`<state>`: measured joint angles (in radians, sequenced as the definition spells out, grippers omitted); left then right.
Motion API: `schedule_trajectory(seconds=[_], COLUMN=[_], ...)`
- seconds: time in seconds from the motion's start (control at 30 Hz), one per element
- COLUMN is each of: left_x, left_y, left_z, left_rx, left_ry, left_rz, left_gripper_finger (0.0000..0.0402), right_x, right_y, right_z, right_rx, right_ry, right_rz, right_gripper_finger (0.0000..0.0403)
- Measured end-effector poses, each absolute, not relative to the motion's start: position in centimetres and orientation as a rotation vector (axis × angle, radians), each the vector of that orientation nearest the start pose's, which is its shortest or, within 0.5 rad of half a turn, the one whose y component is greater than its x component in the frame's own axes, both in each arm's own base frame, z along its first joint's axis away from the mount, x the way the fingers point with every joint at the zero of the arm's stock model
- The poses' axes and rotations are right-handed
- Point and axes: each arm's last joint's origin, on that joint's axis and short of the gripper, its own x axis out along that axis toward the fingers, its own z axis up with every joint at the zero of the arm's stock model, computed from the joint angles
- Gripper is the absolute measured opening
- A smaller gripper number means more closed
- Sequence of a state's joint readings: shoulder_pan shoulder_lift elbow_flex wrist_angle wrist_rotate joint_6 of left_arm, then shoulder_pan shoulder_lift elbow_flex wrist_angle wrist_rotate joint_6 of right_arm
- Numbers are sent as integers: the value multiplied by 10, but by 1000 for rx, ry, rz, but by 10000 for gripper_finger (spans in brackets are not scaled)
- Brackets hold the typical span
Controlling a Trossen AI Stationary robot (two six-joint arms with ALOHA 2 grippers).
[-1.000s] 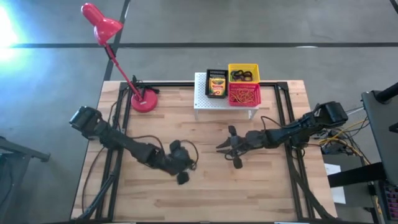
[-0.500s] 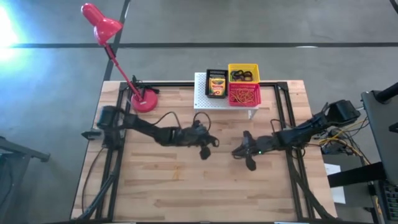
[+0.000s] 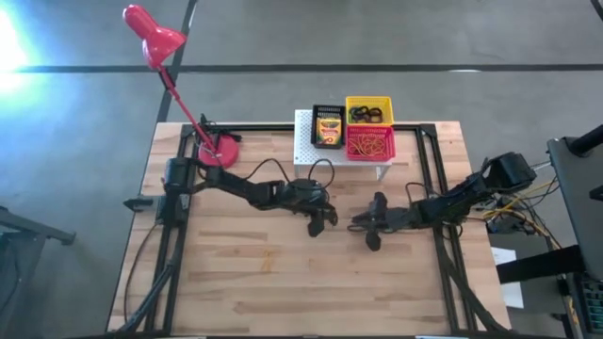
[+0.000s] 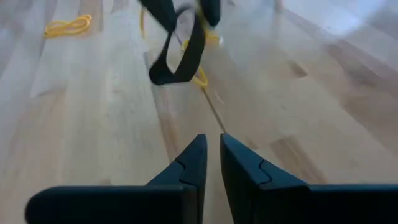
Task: Pick & Place Office Desk Supplies
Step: Put the black rubber band into the red basket on the shelf
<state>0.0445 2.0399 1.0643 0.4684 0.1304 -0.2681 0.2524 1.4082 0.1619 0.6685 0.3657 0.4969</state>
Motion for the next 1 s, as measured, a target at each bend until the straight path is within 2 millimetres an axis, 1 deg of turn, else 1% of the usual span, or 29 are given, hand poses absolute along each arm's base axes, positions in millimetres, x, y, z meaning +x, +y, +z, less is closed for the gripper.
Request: schedule_trajectory(seconds=[0.07, 0.13, 0.2, 0.3, 0.33, 0.4, 0.43, 0.47, 0.63, 0.7, 0.73, 0.8, 0.9, 1.0], left_x=[409, 406, 402, 396, 392, 389, 385, 381, 371, 369, 365, 365, 360, 359], left_y=[15, 14, 13, 13, 13, 12, 12, 11, 12, 11, 10, 8, 6, 5], left_z=[132, 137, 145, 150, 148, 145, 142, 139, 129, 128, 126, 126, 122, 120], left_rx=[-269, -256, -256, -257, -260, -261, -262, -265, -333, -344, -352, -357, -378, -384], left_ry=[516, 541, 564, 590, 627, 651, 675, 703, 769, 754, 778, 767, 795, 797], left_rz=[-26, -29, -29, -27, -23, -21, -19, -15, 37, 44, 48, 47, 61, 66], left_gripper_finger=[142, 158, 170, 183, 187, 194, 198, 202, 214, 215, 215, 216, 216, 216], right_x=[193, 201, 208, 220, 226, 236, 238, 244, 267, 273, 278, 281, 284, 282], right_y=[39, 41, 43, 46, 48, 50, 51, 52, 58, 59, 61, 61, 62, 61], right_z=[98, 99, 99, 98, 97, 97, 92, 91, 84, 81, 81, 81, 86, 91], right_rx=[287, 269, 245, 207, 200, 179, 147, 122, -55, -132, -160, -205, -227, -219], right_ry=[519, 519, 529, 541, 544, 543, 571, 571, 598, 615, 609, 613, 633, 654], right_rz=[-241, -232, -226, -216, -215, -206, -206, -200, -144, -130, -119, -102, -88, -62], right_gripper_finger=[49, 64, 84, 119, 131, 153, 162, 171, 197, 200, 200, 194, 171, 134])
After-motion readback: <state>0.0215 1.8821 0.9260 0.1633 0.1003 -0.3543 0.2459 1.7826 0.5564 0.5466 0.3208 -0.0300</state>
